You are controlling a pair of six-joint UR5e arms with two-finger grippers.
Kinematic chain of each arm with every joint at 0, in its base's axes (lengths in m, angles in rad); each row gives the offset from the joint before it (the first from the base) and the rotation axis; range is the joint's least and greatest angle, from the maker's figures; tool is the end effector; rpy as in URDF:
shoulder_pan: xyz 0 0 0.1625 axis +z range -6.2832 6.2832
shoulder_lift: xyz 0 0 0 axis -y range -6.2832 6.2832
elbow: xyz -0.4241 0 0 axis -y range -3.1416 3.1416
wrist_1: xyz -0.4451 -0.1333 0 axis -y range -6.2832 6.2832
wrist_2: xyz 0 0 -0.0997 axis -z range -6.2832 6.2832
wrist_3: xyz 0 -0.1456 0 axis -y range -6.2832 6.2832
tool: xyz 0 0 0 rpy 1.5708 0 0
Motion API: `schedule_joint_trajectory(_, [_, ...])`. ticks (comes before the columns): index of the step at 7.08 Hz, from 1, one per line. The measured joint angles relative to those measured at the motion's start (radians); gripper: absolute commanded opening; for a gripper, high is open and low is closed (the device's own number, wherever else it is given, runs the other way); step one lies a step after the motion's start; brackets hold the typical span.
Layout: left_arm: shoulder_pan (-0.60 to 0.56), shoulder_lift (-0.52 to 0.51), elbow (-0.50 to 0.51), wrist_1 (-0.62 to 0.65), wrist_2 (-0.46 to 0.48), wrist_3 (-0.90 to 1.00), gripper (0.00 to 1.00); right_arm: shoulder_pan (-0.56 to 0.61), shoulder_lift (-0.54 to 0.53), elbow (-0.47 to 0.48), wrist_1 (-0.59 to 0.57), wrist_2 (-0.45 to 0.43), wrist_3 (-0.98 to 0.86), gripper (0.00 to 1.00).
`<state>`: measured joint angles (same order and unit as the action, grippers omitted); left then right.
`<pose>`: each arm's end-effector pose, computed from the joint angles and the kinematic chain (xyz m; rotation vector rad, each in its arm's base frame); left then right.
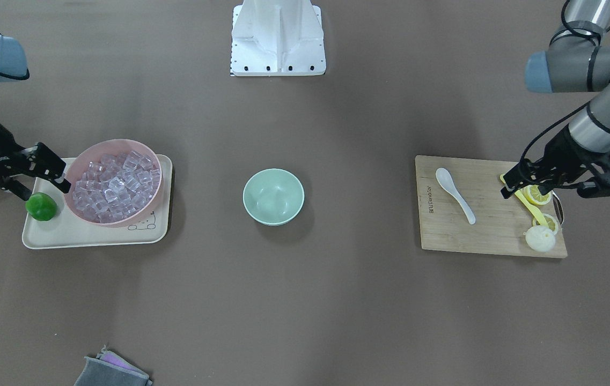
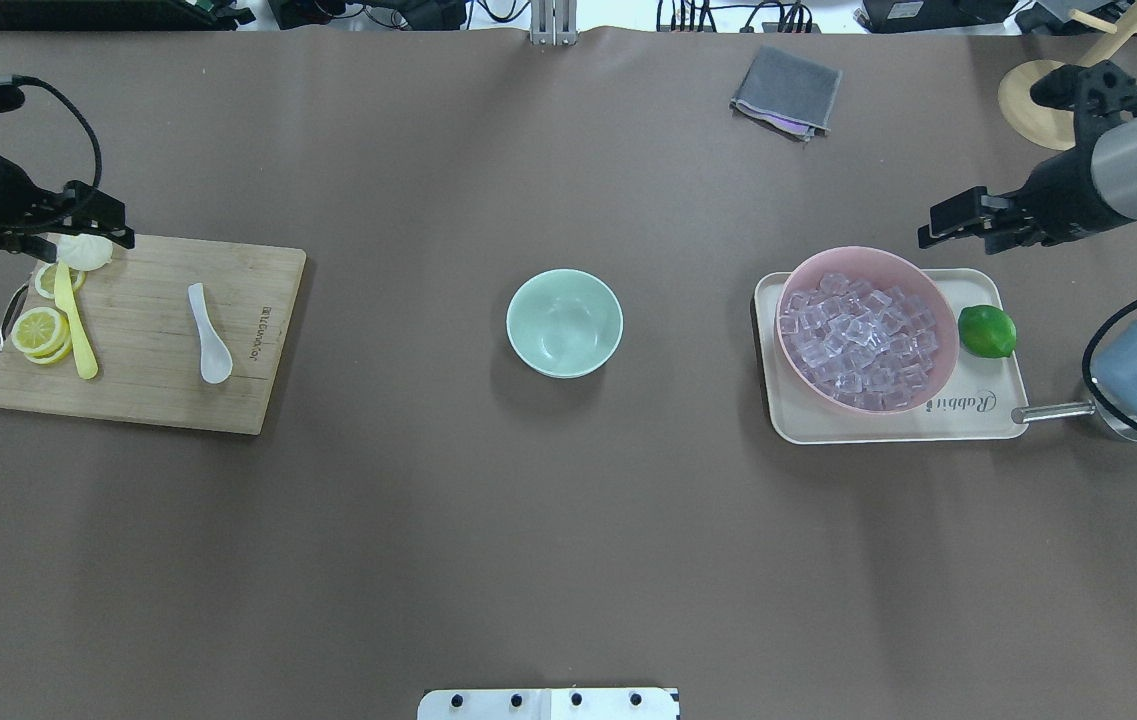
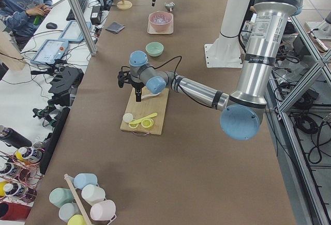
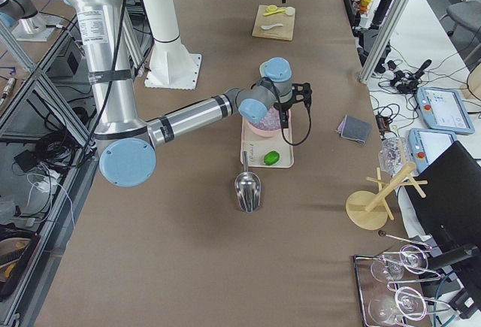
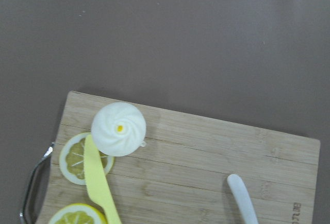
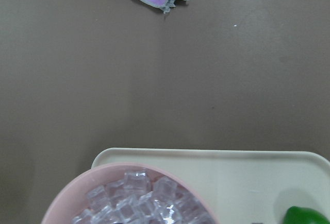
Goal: Put spoon and ice into bowl
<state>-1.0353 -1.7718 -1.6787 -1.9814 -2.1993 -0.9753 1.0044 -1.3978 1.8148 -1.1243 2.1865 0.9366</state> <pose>0.2964 -0.5931 0.4656 0.0942 0.9133 -0.1825 -0.2993 -0.5623 0.4014 0.2161 -0.9885 0.0724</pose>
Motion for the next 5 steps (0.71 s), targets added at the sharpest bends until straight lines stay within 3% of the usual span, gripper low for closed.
schedule_joint_trajectory(3, [0.079,-0.034,0.006,0.002,0.056,-0.084,0.97,-0.153,0.053,0.014,-0.137,-0.152,0.027,0.82])
schedule_joint_trajectory(5, [0.090,-0.037,0.007,0.002,0.066,-0.092,0.97,-0.207,0.063,0.012,-0.167,-0.180,0.069,0.61])
